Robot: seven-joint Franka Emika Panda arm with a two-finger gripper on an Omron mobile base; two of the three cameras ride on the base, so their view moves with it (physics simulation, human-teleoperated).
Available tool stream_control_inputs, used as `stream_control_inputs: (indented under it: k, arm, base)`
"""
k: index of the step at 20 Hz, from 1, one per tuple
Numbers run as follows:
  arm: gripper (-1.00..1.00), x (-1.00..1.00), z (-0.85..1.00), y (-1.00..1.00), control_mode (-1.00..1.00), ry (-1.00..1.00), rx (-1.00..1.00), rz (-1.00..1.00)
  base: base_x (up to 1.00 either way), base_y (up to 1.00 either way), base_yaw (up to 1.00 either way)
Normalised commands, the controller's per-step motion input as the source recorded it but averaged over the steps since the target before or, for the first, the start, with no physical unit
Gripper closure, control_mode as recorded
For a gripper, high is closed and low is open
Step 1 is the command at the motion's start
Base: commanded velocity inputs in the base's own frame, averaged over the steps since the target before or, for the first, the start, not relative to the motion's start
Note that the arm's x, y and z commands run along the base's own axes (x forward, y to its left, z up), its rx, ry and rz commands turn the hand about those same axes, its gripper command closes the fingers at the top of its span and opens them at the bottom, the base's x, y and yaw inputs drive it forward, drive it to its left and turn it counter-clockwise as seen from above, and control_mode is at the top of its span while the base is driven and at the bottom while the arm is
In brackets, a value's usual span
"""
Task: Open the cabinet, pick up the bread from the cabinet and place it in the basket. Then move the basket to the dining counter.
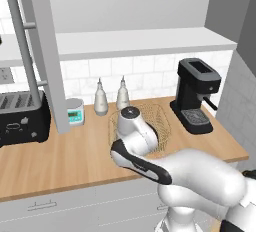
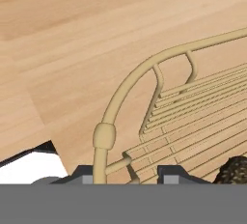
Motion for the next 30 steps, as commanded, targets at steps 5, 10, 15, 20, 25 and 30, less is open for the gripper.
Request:
stream_control_inputs:
  k: [5, 10, 15, 20, 25, 30]
  arm:
    - [1.0, -0.55, 0.95, 0.0, -1.0, -0.06, -0.09, 0.03]
    - [1.0, -0.67, 1.0, 0.0, -1.0, -0.06, -0.06, 0.01]
    - [1.0, -0.58, 1.0, 0.0, -1.0, -0.02, 0.0, 0.0]
    - [1.0, -0.5, 0.9, -0.04, -1.0, 0.0, 0.01, 0.01]
    - [1.0, -0.24, 0.24, -0.07, 1.0, 0.0, 0.06, 0.0]
    - [1.0, 0.0, 0.0, 0.0, 1.0, 0.0, 0.0, 0.0]
  base:
    - [0.0, 0.0, 0.0]
    - [0.0, 0.0, 0.0]
    - [0.0, 0.0, 0.0]
    - [0.0, 0.0, 0.0]
    - [-0.05, 0.0, 0.0]
    - [-0.58, 0.03, 0.03]
